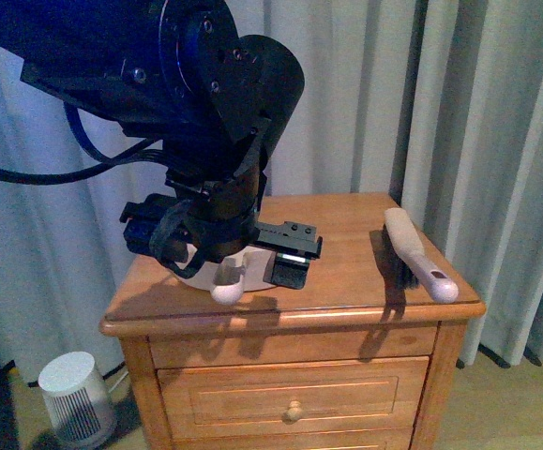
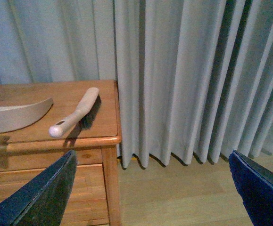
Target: Clean up trash
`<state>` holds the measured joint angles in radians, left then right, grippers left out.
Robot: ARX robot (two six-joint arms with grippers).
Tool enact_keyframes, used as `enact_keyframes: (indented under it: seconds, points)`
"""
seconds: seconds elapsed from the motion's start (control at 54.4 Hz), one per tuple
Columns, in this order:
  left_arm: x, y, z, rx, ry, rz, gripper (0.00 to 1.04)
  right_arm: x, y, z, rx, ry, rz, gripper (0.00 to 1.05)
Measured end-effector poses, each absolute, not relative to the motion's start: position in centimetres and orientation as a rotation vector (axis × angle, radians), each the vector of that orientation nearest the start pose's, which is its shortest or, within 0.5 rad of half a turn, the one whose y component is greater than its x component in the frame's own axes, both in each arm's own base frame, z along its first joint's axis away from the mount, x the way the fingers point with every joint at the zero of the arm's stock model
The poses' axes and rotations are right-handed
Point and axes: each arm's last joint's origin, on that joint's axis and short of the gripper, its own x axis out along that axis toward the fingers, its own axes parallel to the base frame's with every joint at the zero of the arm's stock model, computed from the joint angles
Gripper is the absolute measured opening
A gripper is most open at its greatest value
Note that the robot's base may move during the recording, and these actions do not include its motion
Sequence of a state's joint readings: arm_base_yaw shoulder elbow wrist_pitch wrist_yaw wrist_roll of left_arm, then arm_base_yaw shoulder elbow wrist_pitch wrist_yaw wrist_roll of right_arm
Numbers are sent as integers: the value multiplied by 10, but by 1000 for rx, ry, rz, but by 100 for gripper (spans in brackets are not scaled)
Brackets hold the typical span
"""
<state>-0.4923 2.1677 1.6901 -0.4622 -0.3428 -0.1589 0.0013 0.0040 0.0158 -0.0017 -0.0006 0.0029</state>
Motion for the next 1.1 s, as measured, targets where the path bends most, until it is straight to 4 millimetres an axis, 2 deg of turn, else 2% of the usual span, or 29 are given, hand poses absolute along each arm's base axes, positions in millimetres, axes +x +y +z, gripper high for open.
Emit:
enact_keyframes:
  seconds: [0.57,0.883,0.92,0.975,1.103]
  points:
    - [417,-210,167,213,886,-76,97,97,0,168,3,-10,2,97]
    - [417,-211,166,208,879,-80,97,97,0,168,3,-10,2,97]
    - [417,-211,166,209,879,-81,95,97,0,168,3,-10,2,97]
    - [417,-211,166,208,879,-80,85,97,0,168,3,-10,2,97]
    - [417,-211,166,208,879,-81,54,97,0,168,3,-10,2,97]
